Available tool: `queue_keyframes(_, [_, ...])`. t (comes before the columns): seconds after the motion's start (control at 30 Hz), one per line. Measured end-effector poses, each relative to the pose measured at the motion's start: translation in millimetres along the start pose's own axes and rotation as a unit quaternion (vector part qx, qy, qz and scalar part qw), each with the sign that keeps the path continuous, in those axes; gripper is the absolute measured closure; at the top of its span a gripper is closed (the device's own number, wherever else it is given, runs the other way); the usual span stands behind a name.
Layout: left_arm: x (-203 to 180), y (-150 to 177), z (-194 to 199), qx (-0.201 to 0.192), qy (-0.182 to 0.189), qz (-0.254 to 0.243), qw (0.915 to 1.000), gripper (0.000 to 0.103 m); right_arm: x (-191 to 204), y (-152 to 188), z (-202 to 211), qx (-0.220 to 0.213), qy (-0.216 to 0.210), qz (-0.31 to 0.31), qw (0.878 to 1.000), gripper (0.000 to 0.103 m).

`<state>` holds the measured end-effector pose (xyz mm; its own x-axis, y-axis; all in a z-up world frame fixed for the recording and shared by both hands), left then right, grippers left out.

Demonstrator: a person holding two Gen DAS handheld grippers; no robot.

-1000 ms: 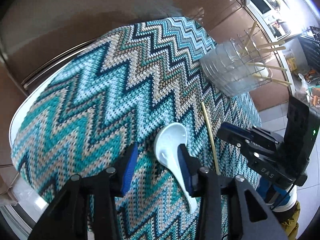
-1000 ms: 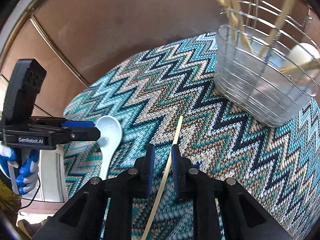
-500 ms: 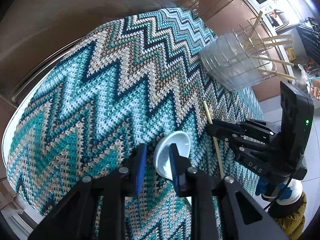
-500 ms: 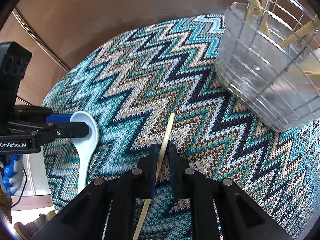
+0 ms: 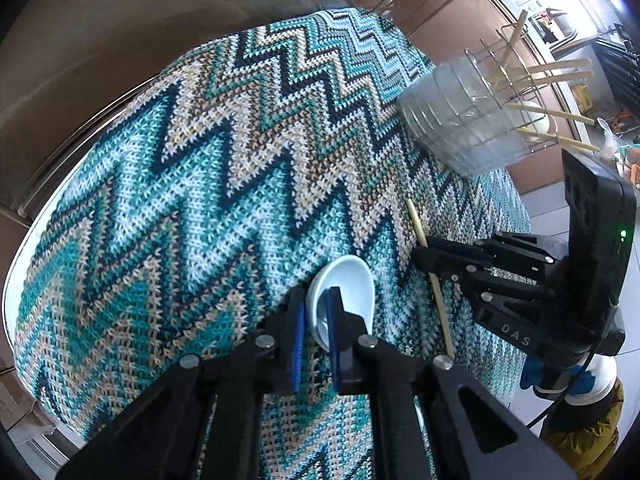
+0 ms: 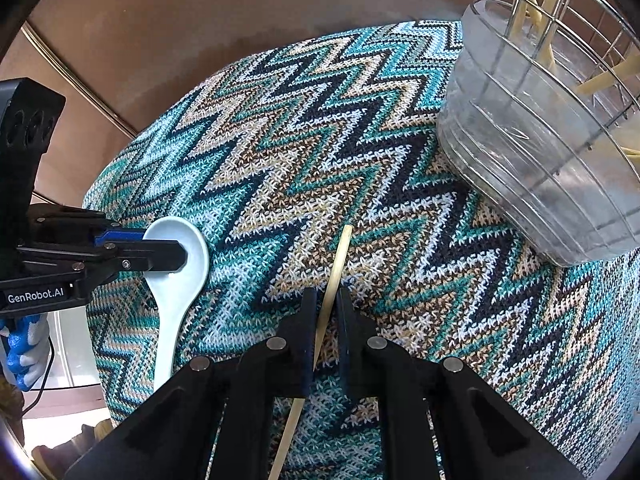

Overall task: Organize utensils
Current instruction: 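Lift the spoon with the left tool while the right tool lifts its chopstick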

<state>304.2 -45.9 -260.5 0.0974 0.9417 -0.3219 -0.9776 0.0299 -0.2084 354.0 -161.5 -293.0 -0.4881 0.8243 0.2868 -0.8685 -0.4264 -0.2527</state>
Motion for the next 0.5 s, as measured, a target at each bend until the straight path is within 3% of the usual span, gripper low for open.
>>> queue_keyframes(0.5, [-6.7,-0.7,-0.9,-0.016,-0.016,-0.028,0.9994,0.095,-9.5,6.8,6.7,-0.011,-0.009,-0.004,1.0,0.096])
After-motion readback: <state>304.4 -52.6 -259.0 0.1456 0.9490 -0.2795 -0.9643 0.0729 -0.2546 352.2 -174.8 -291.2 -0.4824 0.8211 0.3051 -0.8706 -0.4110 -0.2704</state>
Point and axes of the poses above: each gripper's, at about its wrist camera, not at the fingertips, and z roughly against the way its jaws point, x to its left, y to its underside, the point moved 5 cm from there along -z, roughly the way its jaws point, and after that the axes turned 10 degrees about -y, right-handed, at the moved point
